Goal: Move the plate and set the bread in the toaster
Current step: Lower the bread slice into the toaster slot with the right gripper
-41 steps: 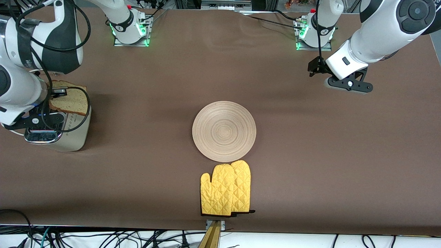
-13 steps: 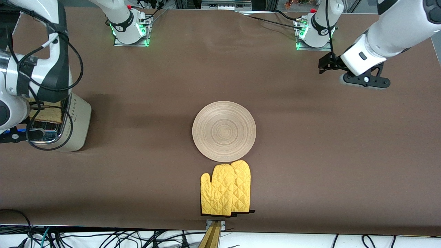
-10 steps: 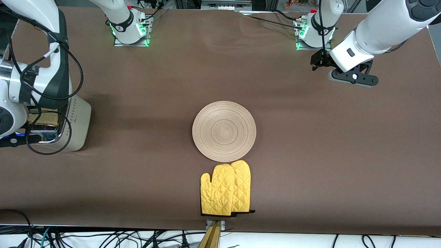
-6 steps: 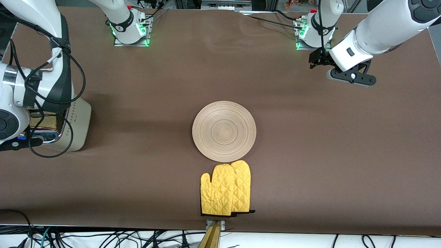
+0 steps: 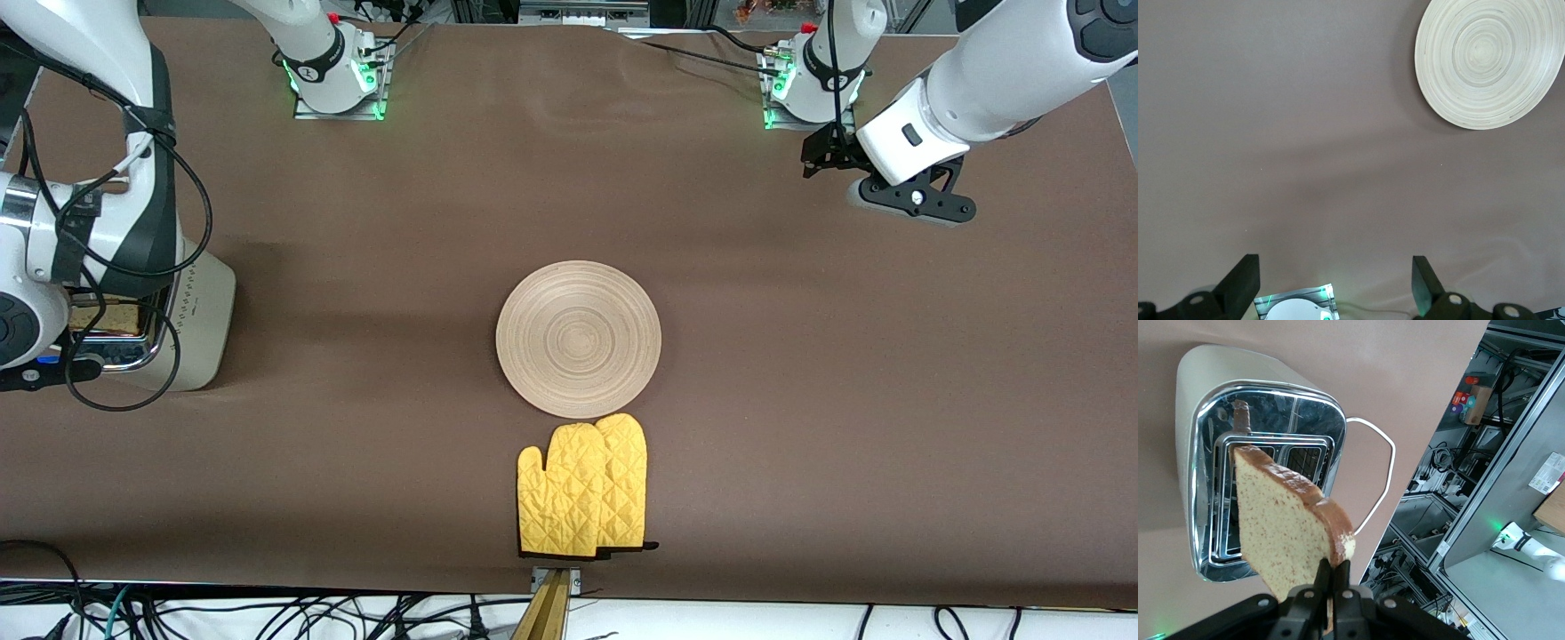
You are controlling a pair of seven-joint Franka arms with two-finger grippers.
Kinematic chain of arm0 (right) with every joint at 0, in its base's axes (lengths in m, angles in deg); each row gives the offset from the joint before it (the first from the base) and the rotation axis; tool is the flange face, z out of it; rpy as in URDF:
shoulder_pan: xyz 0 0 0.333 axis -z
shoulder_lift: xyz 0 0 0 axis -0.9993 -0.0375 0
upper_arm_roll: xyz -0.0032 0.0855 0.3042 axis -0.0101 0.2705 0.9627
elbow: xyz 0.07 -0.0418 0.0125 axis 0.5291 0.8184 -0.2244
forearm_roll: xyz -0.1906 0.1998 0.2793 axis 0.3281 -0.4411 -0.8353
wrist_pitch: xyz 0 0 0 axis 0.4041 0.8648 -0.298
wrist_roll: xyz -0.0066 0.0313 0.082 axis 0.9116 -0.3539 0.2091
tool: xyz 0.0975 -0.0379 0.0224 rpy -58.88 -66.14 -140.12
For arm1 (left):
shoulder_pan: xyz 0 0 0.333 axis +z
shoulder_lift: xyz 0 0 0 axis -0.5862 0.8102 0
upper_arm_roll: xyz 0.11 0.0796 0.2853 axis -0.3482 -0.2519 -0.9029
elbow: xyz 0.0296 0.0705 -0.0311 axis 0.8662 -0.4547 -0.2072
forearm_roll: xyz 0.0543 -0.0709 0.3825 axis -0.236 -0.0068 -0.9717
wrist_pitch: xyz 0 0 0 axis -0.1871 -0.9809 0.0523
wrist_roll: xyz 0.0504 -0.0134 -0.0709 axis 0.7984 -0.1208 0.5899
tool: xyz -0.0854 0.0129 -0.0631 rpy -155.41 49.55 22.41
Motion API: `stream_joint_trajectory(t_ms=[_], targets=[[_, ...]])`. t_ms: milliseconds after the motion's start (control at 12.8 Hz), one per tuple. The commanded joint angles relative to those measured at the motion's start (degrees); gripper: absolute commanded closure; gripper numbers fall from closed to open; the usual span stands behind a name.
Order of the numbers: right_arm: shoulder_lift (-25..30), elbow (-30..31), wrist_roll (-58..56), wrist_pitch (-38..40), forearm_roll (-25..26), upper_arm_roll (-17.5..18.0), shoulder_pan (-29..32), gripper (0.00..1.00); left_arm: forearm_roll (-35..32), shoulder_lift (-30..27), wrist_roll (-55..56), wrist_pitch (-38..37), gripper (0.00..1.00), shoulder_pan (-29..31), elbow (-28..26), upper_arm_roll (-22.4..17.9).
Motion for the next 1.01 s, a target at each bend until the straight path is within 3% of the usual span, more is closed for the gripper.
stream_joint_trajectory(t_ms=[0, 935], targets=[[-0.5, 0.2, 0.5, -0.7, 1.2, 0.3, 0.9, 1.00, 1.3, -0.1, -1.4, -1.1, 0.00, 0.6, 1.0, -0.1], [-1.9, 0.2, 3.6, -0.2, 1.1, -1.4, 1.3, 1.00, 1.2, -0.1, -1.4, -1.1, 0.00, 0.6, 1.2, -0.3]])
